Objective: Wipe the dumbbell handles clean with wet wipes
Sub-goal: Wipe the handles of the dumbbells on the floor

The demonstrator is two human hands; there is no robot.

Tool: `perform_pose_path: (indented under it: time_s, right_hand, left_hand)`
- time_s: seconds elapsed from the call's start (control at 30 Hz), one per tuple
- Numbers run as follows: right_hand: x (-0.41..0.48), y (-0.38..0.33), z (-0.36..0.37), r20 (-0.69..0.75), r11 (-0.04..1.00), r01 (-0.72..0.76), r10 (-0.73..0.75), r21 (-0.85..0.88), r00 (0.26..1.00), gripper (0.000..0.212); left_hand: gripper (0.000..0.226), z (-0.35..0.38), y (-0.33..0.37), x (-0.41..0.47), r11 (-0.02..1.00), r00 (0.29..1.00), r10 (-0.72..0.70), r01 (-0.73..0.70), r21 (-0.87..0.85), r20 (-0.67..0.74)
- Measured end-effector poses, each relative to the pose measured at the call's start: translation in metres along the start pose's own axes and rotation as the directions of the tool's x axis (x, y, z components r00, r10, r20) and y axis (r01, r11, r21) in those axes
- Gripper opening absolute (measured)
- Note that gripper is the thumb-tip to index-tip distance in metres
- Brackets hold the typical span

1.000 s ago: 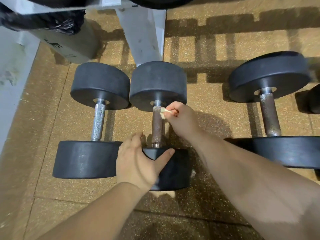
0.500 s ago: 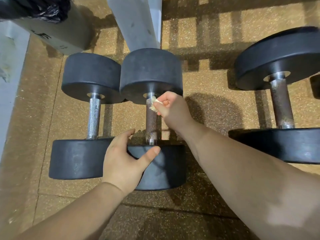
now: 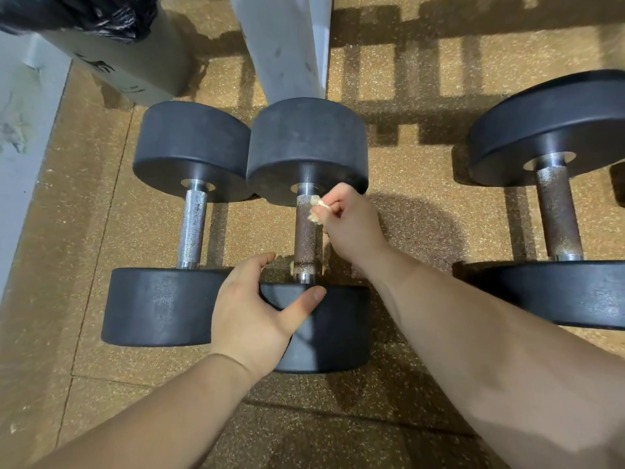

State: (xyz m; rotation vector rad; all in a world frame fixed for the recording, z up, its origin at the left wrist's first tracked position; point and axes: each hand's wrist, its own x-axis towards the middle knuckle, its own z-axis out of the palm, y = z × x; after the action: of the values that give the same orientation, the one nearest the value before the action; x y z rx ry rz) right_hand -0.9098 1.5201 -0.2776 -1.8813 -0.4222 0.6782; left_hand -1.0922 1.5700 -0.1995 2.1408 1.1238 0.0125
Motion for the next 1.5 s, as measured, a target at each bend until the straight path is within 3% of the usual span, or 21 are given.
perform_pose_path:
  time_s: [0.2, 0.4, 0.5, 0.67, 0.9, 1.0, 1.1, 1.33, 1.4, 1.5]
  right_hand:
    - [-0.022, 0.013, -0.012, 0.245, 0.995, 0.102, -0.103, 0.017, 0.964, 0.030]
    - [-0.007, -0.004, 0.002, 0.076, 0.972, -0.001, -0.017, 0.235, 0.997, 0.019]
    - [-0.011, 0.002, 0.000, 0.112, 0.971, 0.022, -0.050, 0.239, 0.992, 0.011]
    - [-0.019, 0.012, -0.004, 0.167, 0.981, 0.073, -0.104, 0.179, 0.981, 0.020]
    - [0.015, 0.005, 0.000, 0.054, 0.993, 0.054, -0.059, 0.103, 0.997, 0.010]
    - [-0.001, 0.011, -0.006, 0.168, 0.992, 0.120, -0.123, 0.031, 0.978, 0.009]
    - [-0.021, 0.018, -0.011, 0.326, 0.991, 0.082, -0.112, 0.106, 0.939, 0.016]
    - [0.008, 0.007, 0.001, 0.004, 0.993, 0.091, -0.091, 0.075, 0.996, 0.011]
    - [0.001, 0.010, -0.002, 0.080, 0.995, 0.084, -0.087, 0.046, 0.993, 0.009]
    - [-0.014, 0.014, -0.013, 0.304, 0.996, 0.088, -0.088, 0.013, 0.949, 0.012]
  left_hand:
    - [0.081, 0.003, -0.006, 0.001, 1.000, 0.999, 0.031, -0.031, 0.001, -0.023]
    - [0.075, 0.004, -0.006, 0.002, 0.998, 0.997, 0.065, -0.065, 0.008, -0.036]
    - [0.065, 0.004, -0.007, 0.002, 0.996, 0.995, 0.086, -0.086, 0.007, -0.041]
    - [0.057, 0.004, -0.006, 0.002, 0.994, 0.993, 0.108, -0.107, 0.007, -0.057]
    - [0.063, 0.005, -0.006, 0.002, 0.994, 0.992, 0.108, -0.108, 0.010, -0.071]
    - [0.063, 0.004, -0.007, 0.002, 0.993, 0.990, 0.119, -0.119, 0.001, -0.076]
    - [0.060, 0.004, -0.008, 0.003, 0.992, 0.989, 0.128, -0.129, -0.008, -0.078]
    - [0.068, 0.004, -0.007, 0.003, 0.992, 0.991, 0.121, -0.119, 0.026, -0.064]
    - [0.070, 0.005, -0.007, 0.003, 0.993, 0.992, 0.115, -0.112, 0.039, -0.060]
    - [0.068, 0.006, -0.006, 0.003, 0.993, 0.991, 0.108, -0.104, 0.052, -0.077]
